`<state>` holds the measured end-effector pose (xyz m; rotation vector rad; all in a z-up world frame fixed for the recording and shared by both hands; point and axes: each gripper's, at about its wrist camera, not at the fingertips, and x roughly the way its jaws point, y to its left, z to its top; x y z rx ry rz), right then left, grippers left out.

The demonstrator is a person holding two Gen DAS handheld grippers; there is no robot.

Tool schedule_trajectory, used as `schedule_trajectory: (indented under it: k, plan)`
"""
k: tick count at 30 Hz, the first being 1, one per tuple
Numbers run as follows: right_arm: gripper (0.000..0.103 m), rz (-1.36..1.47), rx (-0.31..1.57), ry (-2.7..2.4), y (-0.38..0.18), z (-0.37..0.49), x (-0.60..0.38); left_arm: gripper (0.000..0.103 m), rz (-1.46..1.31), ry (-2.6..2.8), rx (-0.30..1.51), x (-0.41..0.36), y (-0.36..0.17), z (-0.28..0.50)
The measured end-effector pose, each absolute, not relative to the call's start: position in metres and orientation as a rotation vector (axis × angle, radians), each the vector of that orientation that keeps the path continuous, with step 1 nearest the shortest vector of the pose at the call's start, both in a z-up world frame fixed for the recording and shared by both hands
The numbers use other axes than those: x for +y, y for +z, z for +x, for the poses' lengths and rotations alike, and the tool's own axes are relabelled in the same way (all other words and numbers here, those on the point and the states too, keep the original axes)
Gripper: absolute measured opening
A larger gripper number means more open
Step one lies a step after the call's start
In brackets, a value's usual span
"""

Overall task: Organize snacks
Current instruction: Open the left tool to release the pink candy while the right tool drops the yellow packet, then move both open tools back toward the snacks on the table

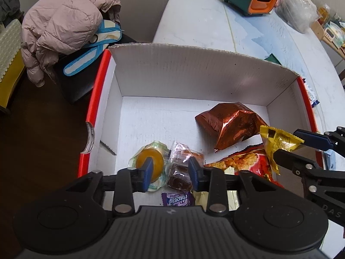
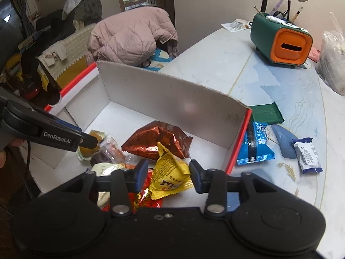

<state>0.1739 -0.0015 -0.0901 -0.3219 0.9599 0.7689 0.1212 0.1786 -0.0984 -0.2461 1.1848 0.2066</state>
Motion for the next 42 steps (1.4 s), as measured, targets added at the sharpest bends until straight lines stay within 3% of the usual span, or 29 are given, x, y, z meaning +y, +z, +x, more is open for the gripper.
schedule_trajectory:
  k: [2, 8, 10, 11, 16, 18, 34, 42]
  plan:
    - [0.051, -0.3, 0.955, 0.773, -0.085, 0.172, -0.006, 0.052, -0.247, 0.207, 1.166, 0.178, -0.094, 0.117]
    - [0.067, -0.257, 0.912, 0.793, -0.064, 0.16, -0.022, 0.053, -0.235, 0.204, 1.089, 0.173, -0.073, 0.102]
    - [0.092, -0.251, 0.881, 0.788, -0.056, 0.154, -0.028, 0.057, -0.221, 0.206, 1.054, 0.168, -0.063, 0.095]
    - [0.094, -0.247, 0.86, 0.79, -0.051, 0.15, -0.031, 0.059, -0.217, 0.203, 1.036, 0.165, -0.059, 0.092]
    - [0.098, -0.231, 0.802, 0.786, -0.032, 0.136, -0.045, 0.061, -0.189, 0.185, 0.963, 0.151, -0.039, 0.078]
    - [0.102, -0.216, 0.779, 0.776, -0.024, 0.131, -0.051, 0.068, -0.182, 0.174, 0.936, 0.144, -0.031, 0.073]
    - [0.102, -0.16, 0.751, 0.651, -0.003, 0.103, -0.117, 0.085, -0.218, 0.083, 0.87, 0.089, -0.011, 0.052]
    - [0.103, -0.139, 0.803, 0.573, -0.015, 0.109, -0.184, 0.087, -0.233, 0.044, 0.89, 0.032, -0.017, 0.064]
